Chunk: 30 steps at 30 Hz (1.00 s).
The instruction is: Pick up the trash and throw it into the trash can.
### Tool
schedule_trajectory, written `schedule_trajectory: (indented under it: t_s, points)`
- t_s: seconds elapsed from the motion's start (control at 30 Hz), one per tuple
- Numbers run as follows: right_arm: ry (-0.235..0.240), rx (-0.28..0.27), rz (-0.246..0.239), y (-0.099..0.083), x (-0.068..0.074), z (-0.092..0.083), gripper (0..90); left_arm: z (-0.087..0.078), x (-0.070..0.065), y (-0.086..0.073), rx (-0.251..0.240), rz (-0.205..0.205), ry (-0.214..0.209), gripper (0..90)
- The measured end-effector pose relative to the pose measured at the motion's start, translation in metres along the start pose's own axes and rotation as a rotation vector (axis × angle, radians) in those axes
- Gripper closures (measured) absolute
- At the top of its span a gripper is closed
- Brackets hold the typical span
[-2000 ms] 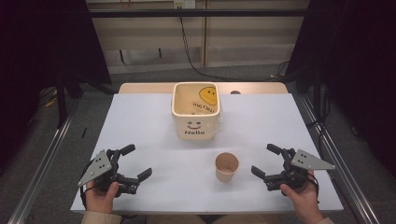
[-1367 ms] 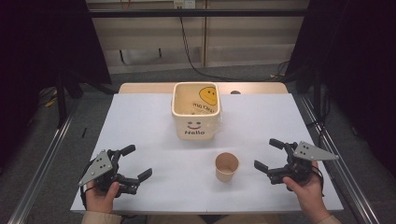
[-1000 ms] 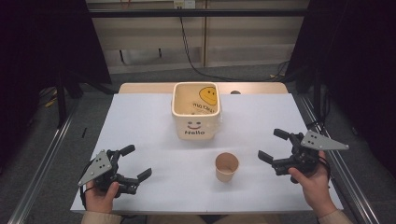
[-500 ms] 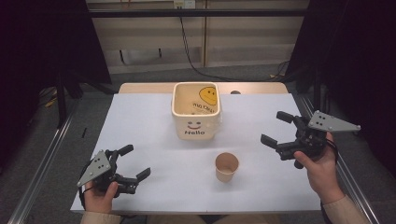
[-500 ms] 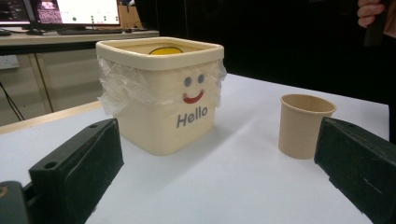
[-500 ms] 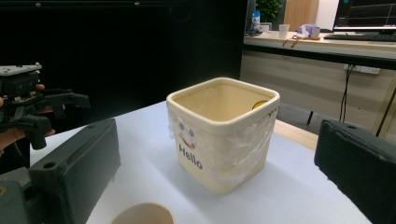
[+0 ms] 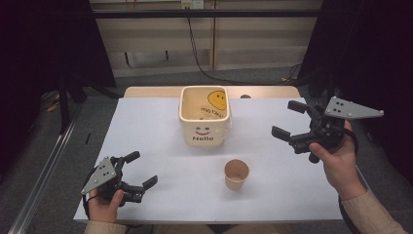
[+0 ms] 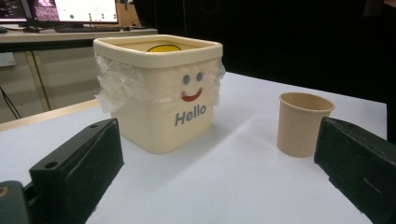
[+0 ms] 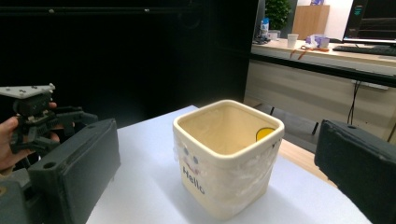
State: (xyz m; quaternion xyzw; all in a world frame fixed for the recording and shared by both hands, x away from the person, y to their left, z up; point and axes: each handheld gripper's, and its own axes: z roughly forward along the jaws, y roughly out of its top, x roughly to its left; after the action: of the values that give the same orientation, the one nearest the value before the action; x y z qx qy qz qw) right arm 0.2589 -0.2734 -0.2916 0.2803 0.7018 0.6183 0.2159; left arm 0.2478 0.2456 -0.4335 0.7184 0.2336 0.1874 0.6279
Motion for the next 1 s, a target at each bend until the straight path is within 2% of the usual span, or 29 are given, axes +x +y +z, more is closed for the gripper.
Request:
schedule_trajectory:
  t_s: [0.13, 0.23, 0.27, 0.37, 0.4, 0.47, 0.7, 0.8, 0.9, 0.93, 1.0]
  points:
    - [0.009, -0.013, 0.002, 0.018, -0.004, -0.002, 0.1, 0.0, 0.0, 0.0, 0.0, 0.001, 0.001, 1.2]
    - [0.012, -0.022, -0.003, 0.024, -0.005, -0.003, 0.3, 0.001, -0.001, 0.0, -0.004, -0.006, -0.001, 1.2]
    - [0.01, -0.033, -0.003, 0.031, -0.006, -0.006, 0.3, 0.0, 0.0, -0.001, 0.004, 0.005, 0.0, 1.2]
    - [0.011, -0.04, -0.007, 0.037, -0.007, -0.007, 0.3, 0.001, 0.0, -0.001, 0.0, -0.006, 0.001, 1.2]
    - [0.01, -0.046, -0.01, 0.04, -0.008, -0.008, 0.3, 0.001, 0.0, -0.001, 0.009, 0.004, 0.003, 1.2]
    - [0.014, -0.05, -0.015, 0.049, -0.01, -0.01, 0.3, 0.002, -0.001, -0.001, 0.005, -0.009, 0.003, 1.2]
    - [0.028, -0.042, -0.016, 0.059, -0.012, -0.008, 0.1, 0.002, 0.0, -0.001, 0.016, -0.004, 0.003, 1.2]
    - [0.037, -0.029, -0.027, 0.064, -0.012, -0.005, 0.0, 0.002, 0.0, -0.002, 0.008, -0.014, 0.001, 1.2]
    - [0.042, -0.026, -0.027, 0.066, -0.011, -0.002, 0.0, 0.001, 0.0, -0.001, 0.018, -0.001, -0.003, 1.2]
    - [0.045, -0.026, -0.032, 0.067, -0.011, -0.001, 0.0, 0.002, -0.001, -0.001, 0.008, -0.015, -0.003, 1.2]
    - [0.051, -0.017, -0.04, 0.069, -0.009, 0.002, 0.0, 0.002, -0.001, -0.001, 0.011, -0.014, -0.002, 1.2]
